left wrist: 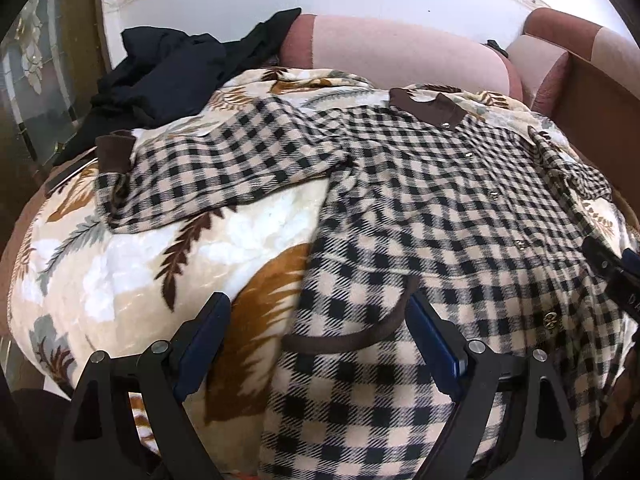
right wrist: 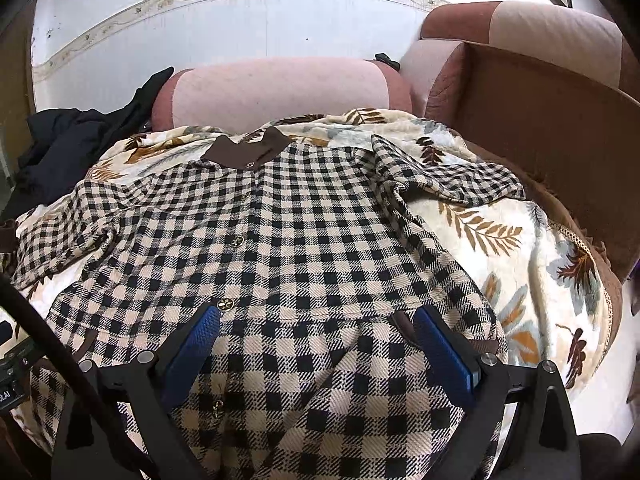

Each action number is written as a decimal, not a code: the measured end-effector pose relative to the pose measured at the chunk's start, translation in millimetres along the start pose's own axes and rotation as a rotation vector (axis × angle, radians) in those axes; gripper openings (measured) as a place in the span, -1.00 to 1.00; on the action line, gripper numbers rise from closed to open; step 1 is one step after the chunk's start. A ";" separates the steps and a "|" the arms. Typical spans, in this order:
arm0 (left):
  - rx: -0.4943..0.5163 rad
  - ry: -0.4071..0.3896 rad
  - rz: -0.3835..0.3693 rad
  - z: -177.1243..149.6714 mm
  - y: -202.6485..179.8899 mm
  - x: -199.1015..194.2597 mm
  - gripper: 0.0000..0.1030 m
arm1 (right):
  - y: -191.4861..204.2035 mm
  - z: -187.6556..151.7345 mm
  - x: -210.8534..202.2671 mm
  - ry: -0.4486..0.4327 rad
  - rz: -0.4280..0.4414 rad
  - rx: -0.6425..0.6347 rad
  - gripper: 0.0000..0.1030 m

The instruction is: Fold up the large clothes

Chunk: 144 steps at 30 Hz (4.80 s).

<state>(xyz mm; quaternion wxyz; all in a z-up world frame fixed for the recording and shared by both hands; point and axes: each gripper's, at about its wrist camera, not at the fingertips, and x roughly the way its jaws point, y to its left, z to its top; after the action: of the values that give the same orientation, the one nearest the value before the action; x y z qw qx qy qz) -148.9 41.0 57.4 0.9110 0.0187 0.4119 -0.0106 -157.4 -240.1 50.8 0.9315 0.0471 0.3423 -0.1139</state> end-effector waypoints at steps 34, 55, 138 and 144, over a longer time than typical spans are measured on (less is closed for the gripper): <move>-0.512 0.007 0.330 122.5 292.4 94.1 -0.85 | 30.2 -12.6 32.6 0.043 -0.033 -0.127 0.92; -0.277 -0.092 -0.089 217.0 70.1 70.4 -0.85 | -45.4 106.1 71.4 -0.077 -0.106 -0.052 0.86; -0.146 0.110 -0.094 91.3 -49.9 86.7 0.42 | -408.9 137.5 227.6 -0.007 0.108 0.894 -0.83; -0.147 0.082 -0.090 81.5 -38.5 70.7 0.42 | -339.0 184.5 174.2 -0.079 0.008 0.604 -0.84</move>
<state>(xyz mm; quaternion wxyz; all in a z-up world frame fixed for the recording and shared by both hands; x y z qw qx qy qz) -42.4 -1.3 57.1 0.8909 -0.0665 0.4488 -0.0207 4.3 -630.7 74.9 0.8884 0.3187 0.2561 -0.2087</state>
